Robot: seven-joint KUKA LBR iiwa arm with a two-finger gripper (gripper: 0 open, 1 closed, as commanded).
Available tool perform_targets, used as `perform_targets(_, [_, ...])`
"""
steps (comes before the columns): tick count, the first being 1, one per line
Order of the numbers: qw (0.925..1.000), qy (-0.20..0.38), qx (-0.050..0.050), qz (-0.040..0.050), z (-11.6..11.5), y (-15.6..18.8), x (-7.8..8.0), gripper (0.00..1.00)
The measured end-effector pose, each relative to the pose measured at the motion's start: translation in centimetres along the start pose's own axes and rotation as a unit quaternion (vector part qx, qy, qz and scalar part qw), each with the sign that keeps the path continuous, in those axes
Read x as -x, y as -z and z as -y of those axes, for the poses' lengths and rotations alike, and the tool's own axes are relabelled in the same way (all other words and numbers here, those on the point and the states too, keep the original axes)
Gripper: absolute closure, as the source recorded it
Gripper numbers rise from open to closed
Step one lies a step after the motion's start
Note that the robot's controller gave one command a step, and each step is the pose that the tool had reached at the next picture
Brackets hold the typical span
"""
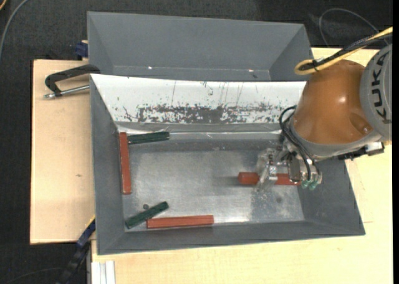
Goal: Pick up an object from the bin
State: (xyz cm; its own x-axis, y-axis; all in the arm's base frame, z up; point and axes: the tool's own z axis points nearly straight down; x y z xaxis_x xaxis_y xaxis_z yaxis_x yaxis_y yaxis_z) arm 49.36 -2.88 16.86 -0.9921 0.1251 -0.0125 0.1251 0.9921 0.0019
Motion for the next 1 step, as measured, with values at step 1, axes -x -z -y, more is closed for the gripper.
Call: perform_targets(1, [1.0,0.0,0.0,-0.0021,-0.07,2.04,0.2,1.0])
